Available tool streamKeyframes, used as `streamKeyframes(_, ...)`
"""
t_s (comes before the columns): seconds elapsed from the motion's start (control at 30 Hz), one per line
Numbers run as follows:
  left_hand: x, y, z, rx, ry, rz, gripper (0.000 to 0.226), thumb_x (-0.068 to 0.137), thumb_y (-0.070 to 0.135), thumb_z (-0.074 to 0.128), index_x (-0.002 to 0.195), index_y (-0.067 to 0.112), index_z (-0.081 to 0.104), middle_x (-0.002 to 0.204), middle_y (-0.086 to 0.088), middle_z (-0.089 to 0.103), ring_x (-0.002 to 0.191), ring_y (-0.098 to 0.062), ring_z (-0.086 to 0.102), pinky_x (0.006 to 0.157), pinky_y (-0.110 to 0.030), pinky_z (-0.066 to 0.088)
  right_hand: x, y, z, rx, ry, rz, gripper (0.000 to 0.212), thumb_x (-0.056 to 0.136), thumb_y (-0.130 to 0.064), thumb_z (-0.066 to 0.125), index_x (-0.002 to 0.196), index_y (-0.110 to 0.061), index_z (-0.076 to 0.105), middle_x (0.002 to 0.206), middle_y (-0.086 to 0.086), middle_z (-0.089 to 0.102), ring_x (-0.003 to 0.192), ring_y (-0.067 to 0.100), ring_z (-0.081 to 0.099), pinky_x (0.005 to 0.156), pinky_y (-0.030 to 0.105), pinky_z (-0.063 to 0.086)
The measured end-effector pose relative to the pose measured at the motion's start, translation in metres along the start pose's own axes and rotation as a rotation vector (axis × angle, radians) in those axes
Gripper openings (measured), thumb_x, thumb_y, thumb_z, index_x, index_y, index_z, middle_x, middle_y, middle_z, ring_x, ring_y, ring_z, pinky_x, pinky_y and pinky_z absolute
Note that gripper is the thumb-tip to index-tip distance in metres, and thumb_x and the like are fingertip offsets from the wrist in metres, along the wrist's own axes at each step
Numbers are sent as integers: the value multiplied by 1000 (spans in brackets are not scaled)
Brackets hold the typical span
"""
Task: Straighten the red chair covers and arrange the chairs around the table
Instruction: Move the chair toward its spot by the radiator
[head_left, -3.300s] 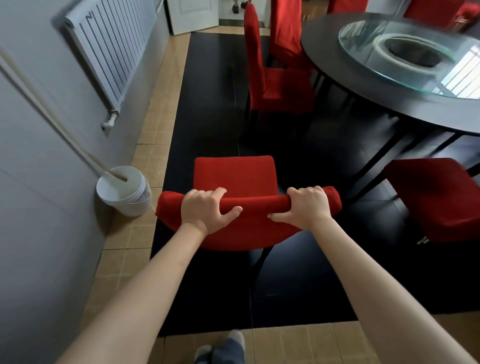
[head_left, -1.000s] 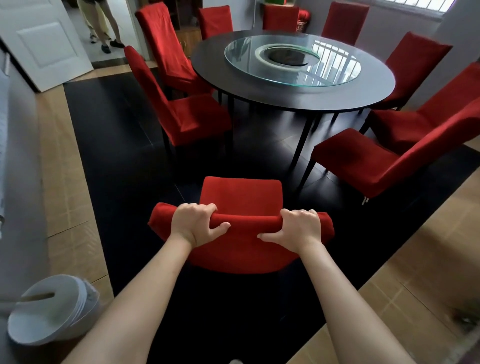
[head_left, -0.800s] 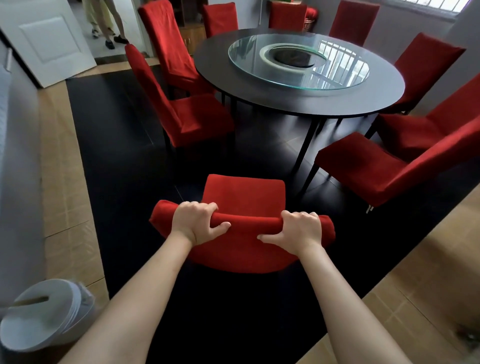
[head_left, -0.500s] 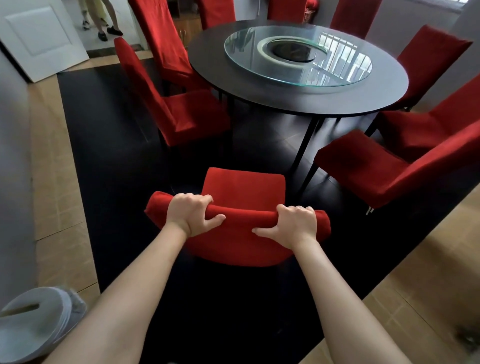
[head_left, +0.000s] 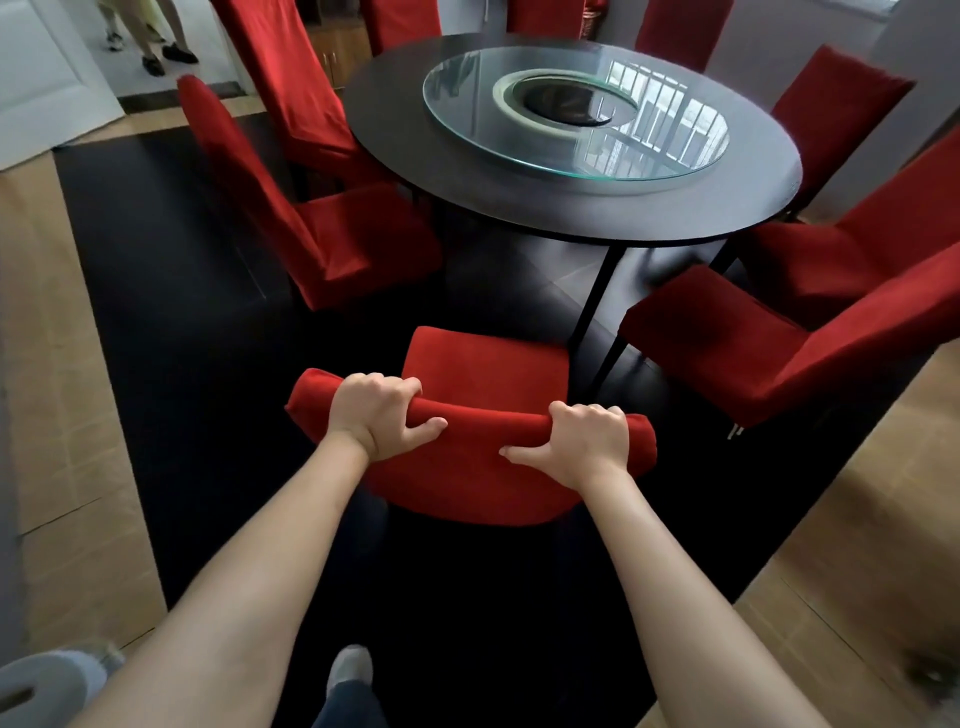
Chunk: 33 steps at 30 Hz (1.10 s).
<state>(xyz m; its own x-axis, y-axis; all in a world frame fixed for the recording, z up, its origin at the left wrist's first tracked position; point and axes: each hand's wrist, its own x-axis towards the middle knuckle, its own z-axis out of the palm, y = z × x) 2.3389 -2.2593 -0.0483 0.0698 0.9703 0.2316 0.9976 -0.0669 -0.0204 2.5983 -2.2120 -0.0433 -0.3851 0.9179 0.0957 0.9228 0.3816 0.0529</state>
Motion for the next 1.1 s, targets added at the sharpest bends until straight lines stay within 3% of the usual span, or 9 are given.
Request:
streamKeyframes(0.57,119,-105,29,-8,-4,158,79,70,77,14,81,17,64,74,1,67,67,-22,62,59,-30,35,119,-51,8,-34,-8,154,84,45,-98,19,73,-23,46,78,-4,65,76,19,61,71,34,34)
streamKeyframes(0.87,164,-118,42,-19,-10,193,80,71,78,12,83,19,64,77,2,67,70,-21,62,62,-30,40,158,-45,13,-37,3,197,82,44,-98,22,70,-23,45,76,-2,66,74,22,62,67,33,29)
streamKeyframes(1.1,192,-116,48,-29,0,207,77,72,78,16,79,17,64,73,2,66,67,-22,61,59,-29,34,181,-32,17,-47,12,204,83,44,-98,20,69,-22,43,73,-2,65,71,22,61,66,32,28)
